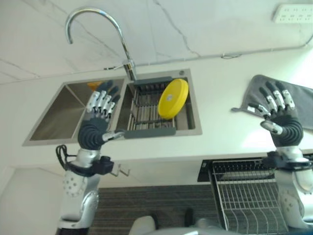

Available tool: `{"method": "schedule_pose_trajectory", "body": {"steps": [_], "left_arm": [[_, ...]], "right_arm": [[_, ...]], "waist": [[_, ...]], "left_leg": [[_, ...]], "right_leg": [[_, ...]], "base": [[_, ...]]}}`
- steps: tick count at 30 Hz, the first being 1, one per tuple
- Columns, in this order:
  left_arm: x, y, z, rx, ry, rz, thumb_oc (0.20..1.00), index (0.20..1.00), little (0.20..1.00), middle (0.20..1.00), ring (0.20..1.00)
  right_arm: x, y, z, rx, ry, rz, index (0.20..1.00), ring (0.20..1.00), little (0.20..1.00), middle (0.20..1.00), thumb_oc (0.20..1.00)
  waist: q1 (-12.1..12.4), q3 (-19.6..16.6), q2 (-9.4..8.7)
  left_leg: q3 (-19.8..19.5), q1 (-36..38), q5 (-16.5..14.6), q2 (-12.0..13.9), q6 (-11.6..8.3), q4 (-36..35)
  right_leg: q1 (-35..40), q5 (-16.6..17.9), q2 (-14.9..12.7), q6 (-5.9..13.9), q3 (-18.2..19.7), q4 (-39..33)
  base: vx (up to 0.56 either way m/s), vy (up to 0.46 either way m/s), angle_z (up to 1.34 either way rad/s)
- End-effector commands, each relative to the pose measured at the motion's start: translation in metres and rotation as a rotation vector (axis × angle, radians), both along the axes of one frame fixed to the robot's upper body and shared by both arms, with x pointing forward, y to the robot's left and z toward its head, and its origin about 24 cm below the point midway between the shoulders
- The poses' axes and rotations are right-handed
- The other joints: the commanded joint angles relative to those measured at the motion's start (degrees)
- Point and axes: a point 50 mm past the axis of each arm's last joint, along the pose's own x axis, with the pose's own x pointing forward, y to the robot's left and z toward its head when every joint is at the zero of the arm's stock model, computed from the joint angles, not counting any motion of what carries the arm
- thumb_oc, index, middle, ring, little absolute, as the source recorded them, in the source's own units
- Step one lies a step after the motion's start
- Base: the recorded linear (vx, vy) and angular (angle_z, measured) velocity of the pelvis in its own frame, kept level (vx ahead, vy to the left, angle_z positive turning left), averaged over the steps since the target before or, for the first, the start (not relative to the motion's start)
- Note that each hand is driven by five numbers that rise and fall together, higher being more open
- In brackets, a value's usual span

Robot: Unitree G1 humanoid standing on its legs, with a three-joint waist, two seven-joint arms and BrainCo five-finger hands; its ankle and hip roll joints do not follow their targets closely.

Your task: Place the dishes in the dishwasher.

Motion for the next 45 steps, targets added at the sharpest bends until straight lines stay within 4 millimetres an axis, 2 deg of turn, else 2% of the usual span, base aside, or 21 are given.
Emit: {"method": "schedule_pose_trajectory", "body": {"steps": [1, 5, 7, 13, 16, 18, 21, 27, 32, 35, 38, 40, 45], "left_arm": [[-0.007, 0.005, 0.024, 0.009, -0.153, -0.008, 1.000, 1.000, 1.000, 1.000, 1.000], [-0.006, 0.002, 0.030, 0.045, -0.205, 0.012, 1.000, 1.000, 1.000, 1.000, 1.000], [-0.002, 0.002, 0.034, 0.057, -0.220, 0.014, 1.000, 1.000, 1.000, 1.000, 1.000], [0.007, -0.004, 0.043, 0.104, -0.244, 0.027, 1.000, 1.000, 1.000, 1.000, 1.000], [0.011, -0.005, 0.046, 0.108, -0.243, 0.037, 1.000, 1.000, 1.000, 1.000, 1.000], [0.014, -0.008, 0.048, 0.115, -0.250, 0.038, 1.000, 1.000, 1.000, 1.000, 1.000], [0.021, -0.012, 0.048, 0.115, -0.231, 0.036, 1.000, 1.000, 1.000, 1.000, 1.000], [0.032, -0.022, 0.046, 0.128, -0.200, 0.021, 1.000, 1.000, 1.000, 1.000, 1.000], [0.035, -0.019, 0.044, 0.119, -0.176, 0.038, 1.000, 1.000, 1.000, 1.000, 1.000], [0.035, -0.017, 0.043, 0.112, -0.167, 0.046, 1.000, 1.000, 1.000, 1.000, 1.000], [0.035, -0.016, 0.043, 0.115, -0.166, 0.040, 1.000, 1.000, 1.000, 1.000, 1.000], [0.038, -0.016, 0.043, 0.116, -0.158, 0.035, 1.000, 1.000, 1.000, 1.000, 1.000], [0.040, -0.016, 0.041, 0.120, -0.147, 0.030, 1.000, 1.000, 1.000, 1.000, 1.000]], "right_arm": [[-0.006, -0.006, 0.024, -0.056, -0.141, -0.014, 1.000, 1.000, 1.000, 1.000, 1.000], [-0.003, -0.008, 0.021, -0.063, -0.088, 0.016, 1.000, 1.000, 1.000, 1.000, 1.000], [0.002, -0.006, 0.016, -0.012, -0.039, 0.055, 1.000, 1.000, 1.000, 1.000, 1.000], [0.017, -0.001, 0.009, 0.026, 0.043, 0.050, 1.000, 1.000, 1.000, 1.000, 1.000], [0.025, -0.007, 0.009, 0.083, 0.047, -0.008, 1.000, 1.000, 1.000, 1.000, 1.000], [0.033, -0.008, 0.007, 0.069, 0.070, -0.058, 1.000, 1.000, 1.000, 1.000, 1.000], [0.053, -0.009, -0.007, 0.077, 0.194, -0.056, 1.000, 1.000, 1.000, 1.000, 1.000], [0.081, -0.014, -0.010, 0.092, 0.249, -0.137, 1.000, 1.000, 1.000, 1.000, 1.000], [0.087, -0.033, 0.003, 0.136, 0.223, -0.219, 1.000, 1.000, 1.000, 1.000, 1.000], [0.085, -0.038, 0.006, 0.129, 0.207, -0.229, 1.000, 1.000, 1.000, 1.000, 1.000], [0.081, -0.038, 0.020, 0.101, 0.135, -0.227, 1.000, 1.000, 1.000, 1.000, 1.000], [0.081, -0.046, 0.028, 0.105, 0.108, -0.277, 1.000, 1.000, 1.000, 1.000, 1.000], [0.085, -0.062, 0.016, 0.143, 0.185, -0.340, 1.000, 1.000, 1.000, 1.000, 1.000]], "waist": [[-0.19, -1.00, 0.85], [-0.57, -1.33, 1.16], [-0.64, -1.66, 1.11], [0.97, -1.78, -0.48], [1.78, -1.85, -1.27], [2.54, -1.77, -1.70], [3.96, -2.23, -2.19], [6.21, -3.30, -2.28], [6.85, -3.90, -2.17], [6.86, -4.11, -2.36], [6.74, -4.30, -2.62], [6.67, -4.45, -2.67], [6.95, -4.46, -2.63]], "left_leg": [[-0.02, 5.15, 2.86, 0.71, -1.30, -2.17], [-0.68, 6.52, 2.61, 0.61, -1.16, -4.36], [-0.73, 7.06, 2.19, 0.57, -0.87, -4.86], [-2.29, 8.30, 0.29, -0.50, 0.53, -4.86], [-2.70, 8.75, -0.32, -0.79, 1.14, -4.86], [-2.84, 9.00, -0.72, -0.97, 1.52, -4.86], [-2.93, 9.54, -1.05, -0.94, 1.81, -4.86], [-3.20, 10.54, -1.69, -0.84, 1.93, -4.86], [-3.20, 10.89, -1.89, -0.65, 1.65, -4.86], [-3.36, 10.86, -1.88, -0.58, 1.54, -4.86], [-3.39, 10.83, -1.84, -0.50, 1.41, -4.86], [-3.26, 10.96, -1.89, -0.53, 1.34, -4.86], [-3.12, 11.15, -2.06, -0.54, 1.36, -4.86]], "right_leg": [[0.89, -2.21, -4.99, 7.38, -0.95, -2.62], [1.41, -2.94, -6.31, 8.19, -0.97, -1.87], [1.53, -3.15, -6.71, 8.73, -1.28, -1.26], [1.53, -2.90, -8.52, 10.58, -2.65, 0.41], [1.77, -2.77, -8.93, 11.03, -3.21, 0.66], [1.94, -2.62, -9.25, 11.34, -3.54, 0.76], [2.94, -2.62, -9.62, 11.50, -4.42, 0.34], [5.03, -2.83, -9.69, 11.31, -5.65, -0.73], [6.09, -3.11, -9.29, 10.73, -5.86, -1.60], [6.33, -3.14, -9.01, 10.56, -5.82, -1.89], [6.61, -3.06, -8.76, 10.50, -5.72, -2.32], [6.88, -2.86, -8.65, 10.55, -5.46, -2.74], [7.10, -2.71, -8.65, 10.60, -5.43, -2.95]], "base": [[0.08, 0.244, 0.05], [0.06, 0.267, -0.04], [0.09, 0.221, 0.07], [0.05, 0.125, 0.26], [0.04, 0.077, 0.09], [0.02, 0.066, 0.08], [0.04, 0.022, 0.07], [0.05, -0.008, 0.06], [0.02, 0.016, 0.04], [-0.02, 0.010, -0.04], [-0.05, 0.003, -0.02], [-0.04, 0.006, 0.00], [0.00, 0.000, 0.00]]}}
